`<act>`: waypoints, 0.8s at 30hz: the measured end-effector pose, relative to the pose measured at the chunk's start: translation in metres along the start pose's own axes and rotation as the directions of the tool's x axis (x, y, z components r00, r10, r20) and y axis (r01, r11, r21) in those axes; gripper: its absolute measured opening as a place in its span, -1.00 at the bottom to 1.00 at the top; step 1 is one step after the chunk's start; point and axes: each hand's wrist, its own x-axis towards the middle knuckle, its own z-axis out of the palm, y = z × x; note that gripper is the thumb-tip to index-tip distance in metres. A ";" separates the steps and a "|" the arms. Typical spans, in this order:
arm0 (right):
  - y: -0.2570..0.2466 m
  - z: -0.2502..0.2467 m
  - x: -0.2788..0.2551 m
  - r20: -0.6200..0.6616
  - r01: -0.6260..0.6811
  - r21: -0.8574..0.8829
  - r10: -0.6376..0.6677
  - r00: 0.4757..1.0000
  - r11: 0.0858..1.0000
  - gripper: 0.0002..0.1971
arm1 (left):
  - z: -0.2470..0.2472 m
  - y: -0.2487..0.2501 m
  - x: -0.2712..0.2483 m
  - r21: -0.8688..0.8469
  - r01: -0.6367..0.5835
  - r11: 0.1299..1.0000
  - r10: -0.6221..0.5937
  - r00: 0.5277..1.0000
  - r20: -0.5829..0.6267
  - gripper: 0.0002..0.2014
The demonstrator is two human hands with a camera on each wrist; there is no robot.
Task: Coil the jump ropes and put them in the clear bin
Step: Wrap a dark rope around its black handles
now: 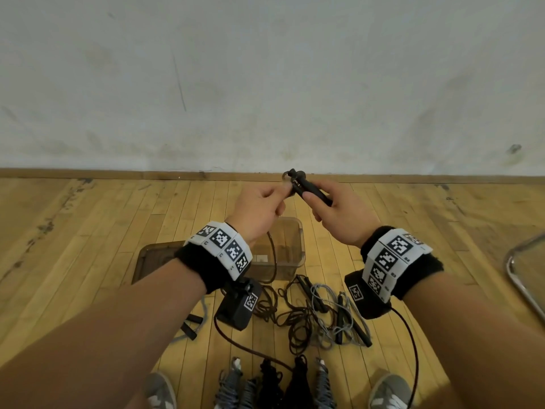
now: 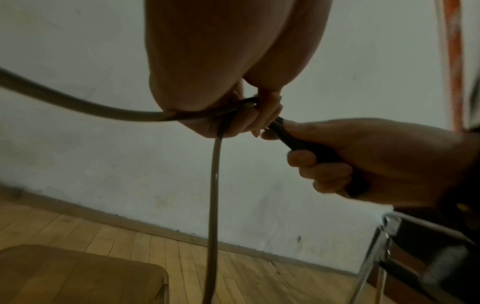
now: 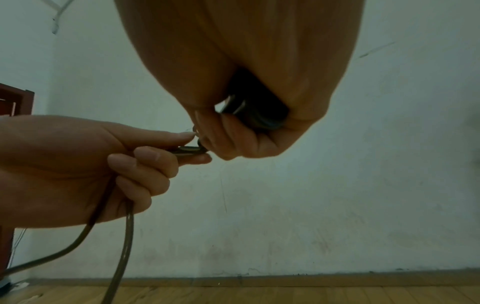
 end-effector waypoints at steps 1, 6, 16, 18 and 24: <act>0.001 0.001 0.001 -0.018 -0.002 -0.022 0.002 1.000 1.000 -0.69 | 0.002 0.000 -0.003 0.037 -0.007 0.999 0.007 1.000 -0.002 -0.66; 0.006 -0.001 0.002 -0.124 -0.062 -0.101 0.049 0.991 0.993 -0.72 | 0.003 0.001 -0.006 0.209 -0.056 0.976 0.058 0.998 -0.003 -0.72; -0.002 0.009 -0.001 0.031 -0.098 0.130 0.095 0.995 0.987 -0.76 | 0.008 0.003 -0.009 0.080 0.001 0.997 0.004 0.998 -0.061 -0.70; -0.007 0.010 -0.001 0.021 -0.057 0.145 0.055 0.998 0.988 -0.76 | 0.011 0.004 -0.010 0.003 0.004 1.000 -0.004 0.999 -0.053 -0.74; -0.015 0.005 -0.005 0.087 -0.025 0.253 0.003 0.996 0.967 -0.81 | 0.004 0.012 -0.003 -0.119 0.038 0.992 -0.053 0.990 -0.129 -0.65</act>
